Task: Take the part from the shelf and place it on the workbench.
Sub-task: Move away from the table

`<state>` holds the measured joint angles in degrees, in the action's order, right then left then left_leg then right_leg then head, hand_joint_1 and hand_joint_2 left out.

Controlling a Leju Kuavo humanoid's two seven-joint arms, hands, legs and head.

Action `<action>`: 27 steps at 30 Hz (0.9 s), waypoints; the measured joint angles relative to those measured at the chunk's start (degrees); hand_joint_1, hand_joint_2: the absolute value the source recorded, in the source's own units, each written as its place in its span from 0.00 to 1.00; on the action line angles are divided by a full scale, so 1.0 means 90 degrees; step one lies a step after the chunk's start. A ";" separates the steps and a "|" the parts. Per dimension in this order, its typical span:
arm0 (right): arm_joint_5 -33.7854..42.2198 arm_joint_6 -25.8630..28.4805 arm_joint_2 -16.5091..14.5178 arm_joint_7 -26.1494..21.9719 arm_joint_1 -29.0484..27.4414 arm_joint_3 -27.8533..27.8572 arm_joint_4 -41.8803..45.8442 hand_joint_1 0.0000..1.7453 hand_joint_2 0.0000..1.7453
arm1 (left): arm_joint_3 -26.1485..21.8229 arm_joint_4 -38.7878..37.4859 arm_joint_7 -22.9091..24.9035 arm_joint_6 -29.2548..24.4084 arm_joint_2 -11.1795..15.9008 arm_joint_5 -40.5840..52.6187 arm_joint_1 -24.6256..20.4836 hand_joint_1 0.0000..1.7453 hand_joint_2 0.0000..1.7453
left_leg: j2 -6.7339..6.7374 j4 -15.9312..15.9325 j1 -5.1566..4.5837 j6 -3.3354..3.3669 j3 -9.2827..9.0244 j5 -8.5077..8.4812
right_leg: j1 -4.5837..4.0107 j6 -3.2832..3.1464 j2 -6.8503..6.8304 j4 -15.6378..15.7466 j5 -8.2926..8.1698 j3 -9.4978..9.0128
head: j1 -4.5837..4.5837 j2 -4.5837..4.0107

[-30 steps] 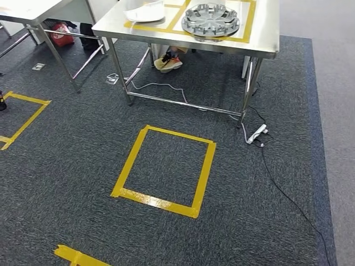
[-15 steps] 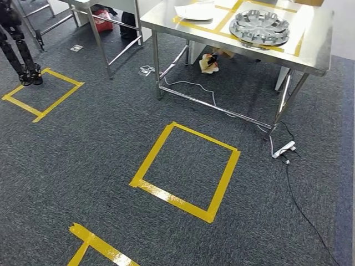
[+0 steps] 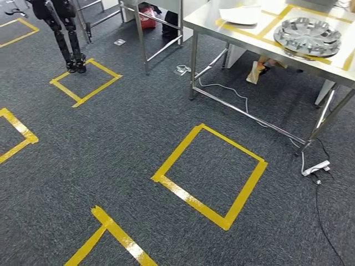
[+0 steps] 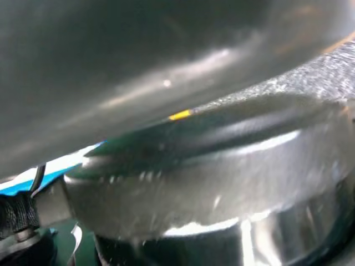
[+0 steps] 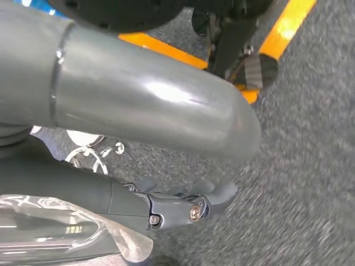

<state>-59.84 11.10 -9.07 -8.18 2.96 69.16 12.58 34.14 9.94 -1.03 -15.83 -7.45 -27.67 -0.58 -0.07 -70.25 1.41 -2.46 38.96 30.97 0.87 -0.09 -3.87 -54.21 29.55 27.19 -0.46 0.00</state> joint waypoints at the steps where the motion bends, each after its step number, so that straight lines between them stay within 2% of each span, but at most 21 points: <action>1: -0.0001 0.0000 -0.0001 0.0001 0.0004 0.0000 -0.0001 0.00 0.00 | 0.0000 0.0000 0.0000 -0.0001 0.0005 0.0000 0.0006 0.00 0.00 | 0.0102 0.0436 0.0044 -0.0064 -0.0242 -0.0212 | 0.0036 0.0063 -0.0085 -0.0036 0.0047 -0.0009 | 0.0002 0.0000; 2: -0.0001 0.0001 0.0012 0.0001 0.0007 0.0000 0.0005 0.00 0.00 | 0.0000 0.0000 0.0000 -0.0002 -0.0003 0.0000 0.0003 0.00 0.00 | 0.0246 0.0834 0.0067 -0.0107 -0.0463 -0.0358 | 0.0053 0.0139 -0.0155 -0.0084 0.0107 -0.0014 | 0.0023 0.0000; 3: -0.0001 0.0001 0.0018 -0.0001 0.0009 -0.0001 0.0008 0.00 0.00 | -0.0001 0.0000 0.0000 -0.0004 -0.0005 0.0000 -0.0006 0.00 0.00 | 0.0355 0.1117 0.0077 -0.0100 -0.0617 -0.0442 | 0.0060 0.0211 -0.0216 -0.0138 0.0167 -0.0030 | 0.0037 -0.0001; 4: -0.0001 0.0002 0.0027 -0.0002 0.0016 -0.0001 0.0012 0.00 0.00 | -0.0001 -0.0001 0.0000 -0.0005 -0.0010 0.0000 -0.0013 0.00 0.00 | 0.0422 0.1251 0.0075 -0.0055 -0.0686 -0.0456 | 0.0056 0.0272 -0.0264 -0.0176 0.0213 -0.0048 | 0.0038 -0.0001; 5: -0.0001 0.0002 0.0035 -0.0004 0.0026 -0.0002 0.0015 0.00 0.00 | -0.0001 -0.0001 0.0000 -0.0005 -0.0014 0.0000 -0.0017 0.00 0.00 | 0.0416 0.1237 0.0057 0.0021 -0.0669 -0.0426 | 0.0051 0.0316 -0.0307 -0.0187 0.0238 -0.0073 | 0.0038 -0.0001; 7: -0.0001 0.0001 0.0027 -0.0006 0.0059 -0.0002 0.0013 0.00 0.00 | -0.0001 -0.0002 0.0000 -0.0003 -0.0007 0.0000 -0.0010 0.00 0.00 | 0.0276 0.1222 0.0040 0.0171 -0.0628 -0.0430 | 0.0085 0.0379 -0.0357 -0.0177 0.0264 -0.0141 | 0.0002 -0.0001; 9: -0.0001 0.0000 0.0022 -0.0008 0.0081 -0.0002 0.0013 0.00 0.00 | -0.0002 -0.0002 0.0000 -0.0003 -0.0005 0.0000 -0.0007 0.00 0.00 | 0.0149 0.1233 0.0032 0.0272 -0.0600 -0.0454 | 0.0116 0.0417 -0.0112 -0.0411 0.0474 -0.0057 | -0.0026 0.0000; 11: -0.0001 0.0000 0.0018 -0.0007 0.0071 -0.0002 0.0012 0.00 0.00 | -0.0002 -0.0002 0.0000 -0.0007 -0.0007 0.0000 -0.0011 0.00 0.00 | 0.0009 0.1240 0.0000 0.0344 -0.0567 -0.0467 | 0.0110 0.0396 0.0259 -0.1222 0.0915 0.0341 | -0.0064 0.0000; 12: -0.0001 0.0000 0.0018 -0.0006 0.0058 -0.0002 0.0011 0.00 0.00 | -0.0002 -0.0002 0.0000 -0.0008 -0.0008 0.0000 -0.0012 0.00 0.00 | -0.0076 0.1239 -0.0028 0.0367 -0.0549 -0.0472 | 0.0097 0.0371 0.0353 -0.1710 0.1106 0.0593 | -0.0076 0.0000; 13: -0.0002 0.0000 0.0017 -0.0005 0.0044 -0.0002 0.0010 0.00 0.00 | -0.0002 -0.0002 0.0000 -0.0009 -0.0008 0.0000 -0.0011 0.00 0.00 | -0.0168 0.1239 -0.0058 0.0384 -0.0537 -0.0477 | 0.0077 0.0337 0.0394 -0.2075 0.1195 0.0801 | -0.0083 0.0000; 14: -0.0001 0.0000 0.0017 -0.0004 0.0033 -0.0002 0.0010 0.00 0.00 | -0.0002 -0.0002 0.0000 -0.0009 -0.0008 0.0000 -0.0008 0.00 0.00 | -0.0268 0.1239 -0.0086 0.0394 -0.0534 -0.0482 | 0.0051 0.0289 0.0416 -0.2191 0.1137 0.0905 | -0.0085 0.0000; 15: -0.0002 0.0000 0.0017 -0.0004 0.0029 -0.0002 0.0010 0.00 0.00 | -0.0002 -0.0002 0.0000 -0.0009 -0.0008 0.0000 -0.0006 0.00 0.00 | -0.0364 0.1239 -0.0110 0.0400 -0.0539 -0.0485 | 0.0018 0.0234 0.0439 -0.2031 0.0948 0.0880 | -0.0085 0.0000; 16: -0.0005 0.0001 0.0017 -0.0004 0.0028 -0.0002 0.0010 0.00 0.00 | -0.0002 -0.0002 0.0000 -0.0009 -0.0008 0.0000 -0.0005 0.00 0.00 | -0.0464 0.1239 -0.0130 0.0403 -0.0551 -0.0488 | -0.0020 0.0163 0.0499 -0.1639 0.0663 0.0741 | -0.0085 0.0000; 18: -0.0092 0.0042 0.0025 0.0021 0.0030 -0.0011 0.0011 0.00 0.00 | -0.0002 -0.0002 -0.0013 -0.0009 -0.0023 -0.0004 -0.0013 0.00 0.00 | -0.0637 0.1237 -0.0140 0.0396 -0.0560 -0.0500 | -0.0073 0.0015 0.0801 -0.0786 0.0241 0.0402 | -0.0067 0.0000; 19: -0.0163 0.0075 0.0029 0.0043 0.0027 -0.0029 0.0011 0.00 0.00 | -0.0002 -0.0002 -0.0029 -0.0009 -0.0032 -0.0010 -0.0020 0.00 0.00 | -0.0716 0.1237 -0.0130 0.0375 -0.0545 -0.0515 | -0.0092 -0.0034 0.0928 -0.0517 0.0154 0.0295 | -0.0070 0.0000; 20: -0.0239 0.0112 0.0032 0.0072 0.0025 -0.0054 0.0012 0.00 0.00 | -0.0002 -0.0002 -0.0048 -0.0008 -0.0041 -0.0017 -0.0021 0.00 0.00 | -0.0789 0.1243 -0.0111 0.0342 -0.0518 -0.0534 | -0.0104 -0.0062 0.1002 -0.0410 0.0155 0.0257 | -0.0075 0.0000; 22: -0.0327 0.0148 0.0030 0.0108 0.0023 -0.0109 0.0011 0.00 0.00 | -0.0002 -0.0002 -0.0086 -0.0010 -0.0053 -0.0032 -0.0004 0.00 0.00 | -0.0930 0.1275 -0.0086 0.0251 -0.0474 -0.0586 | -0.0110 -0.0071 0.0900 -0.0322 0.0124 0.0201 | -0.0102 0.0001; 23: -0.0352 0.0154 0.0027 0.0117 0.0024 -0.0132 0.0011 0.00 0.00 | -0.0002 -0.0002 -0.0099 -0.0013 -0.0056 -0.0040 0.0010 0.00 0.00 | -0.0862 0.1254 -0.0094 0.0218 -0.0452 -0.0573 | -0.0096 -0.0066 0.0817 -0.0256 0.0082 0.0156 | -0.0101 0.0001; 24: -0.0376 0.0154 0.0025 0.0117 0.0019 -0.0152 0.0010 0.00 0.00 | -0.0002 -0.0002 -0.0108 -0.0016 -0.0056 -0.0047 0.0018 0.00 0.00 | -0.0708 0.1147 -0.0108 0.0190 -0.0397 -0.0497 | -0.0080 -0.0066 0.0723 -0.0187 0.0037 0.0107 | -0.0088 0.0001; 26: -0.0424 0.0154 0.0022 0.0121 -0.0008 -0.0193 0.0010 0.00 0.00 | -0.0002 -0.0002 -0.0114 -0.0018 -0.0048 -0.0061 0.0015 0.00 0.00 | -0.0275 0.0570 -0.0123 0.0141 -0.0132 -0.0145 | -0.0069 -0.0067 0.0505 -0.0101 -0.0003 0.0058 | -0.0059 0.0000; 27: -0.0443 0.0155 0.0022 0.0125 -0.0023 -0.0209 0.0010 0.00 0.00 | -0.0002 -0.0002 -0.0114 -0.0018 -0.0044 -0.0065 0.0012 0.00 0.00 | -0.0152 0.0167 -0.0111 0.0106 0.0054 0.0062 | -0.0075 -0.0075 0.0394 -0.0098 0.0005 0.0058 | -0.0049 0.0000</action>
<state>-63.83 12.50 -8.87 -7.05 2.75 67.27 12.68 34.12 9.92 -2.05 -16.00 -7.84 -28.26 -0.47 -1.43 -68.75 0.42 -1.51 39.44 31.52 0.19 -0.77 -0.32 -55.09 29.59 27.71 -0.90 0.00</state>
